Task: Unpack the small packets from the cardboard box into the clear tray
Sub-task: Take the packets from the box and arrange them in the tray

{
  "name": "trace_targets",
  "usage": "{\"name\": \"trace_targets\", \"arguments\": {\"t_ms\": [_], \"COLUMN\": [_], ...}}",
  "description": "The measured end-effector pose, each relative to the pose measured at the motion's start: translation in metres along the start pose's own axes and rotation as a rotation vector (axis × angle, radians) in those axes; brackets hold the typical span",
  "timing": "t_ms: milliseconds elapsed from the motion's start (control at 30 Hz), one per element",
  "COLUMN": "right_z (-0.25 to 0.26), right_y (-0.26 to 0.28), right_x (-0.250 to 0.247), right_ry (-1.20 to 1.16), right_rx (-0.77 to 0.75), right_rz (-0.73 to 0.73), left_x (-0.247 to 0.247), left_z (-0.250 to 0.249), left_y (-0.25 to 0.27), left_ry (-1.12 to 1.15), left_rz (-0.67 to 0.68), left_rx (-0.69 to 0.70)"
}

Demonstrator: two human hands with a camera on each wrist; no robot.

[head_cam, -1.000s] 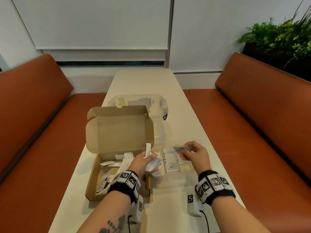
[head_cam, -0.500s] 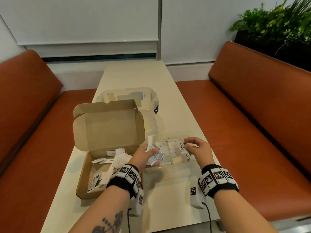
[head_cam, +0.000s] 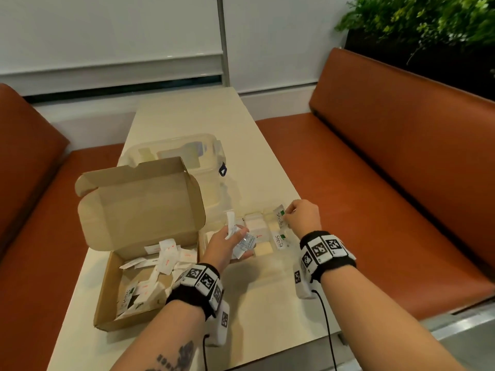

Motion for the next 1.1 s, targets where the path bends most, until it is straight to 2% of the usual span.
{"name": "trace_targets", "arguments": {"t_ms": [100,300,733,933,1033,1100], "right_z": [0.006,0.013,0.006,0.037,0.051,0.057], "right_y": [-0.002,0.002,0.012,0.021,0.029,0.037], "right_x": [0.017,0.033,0.047,0.046,0.045,0.047], "right_ry": [0.129,0.292,0.4,0.309,0.096,-0.058], "right_rx": [-0.016,-0.124,-0.105,-0.245,-0.289,-0.278], "right_rz": [0.088,0.152,0.269,0.197,0.191,0.272], "left_x": [0.0,-0.001,-0.002,-0.009,-0.013,-0.015], "left_z": [0.001,0.004,0.004,0.0,-0.004,-0.007], "left_y": [-0.001,-0.002,-0.002,-0.002,-0.001,0.001], "left_ry": [0.019,-0.001,-0.006,0.057,0.047,0.053], "left_rz": [-0.007,-0.005,0.012,-0.096,-0.13,-0.135], "left_rx": [-0.004,0.003,-0.009,0.021,0.052,0.071]}}
Point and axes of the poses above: each hand's wrist, its own y-axis away from the middle knuckle, its own x-axis out of the palm, z = x × y, the point moved 4 cm from there along -y, towards the middle knuckle, and after that the axes turned 12 degrees about -y, right-handed, at the moved point
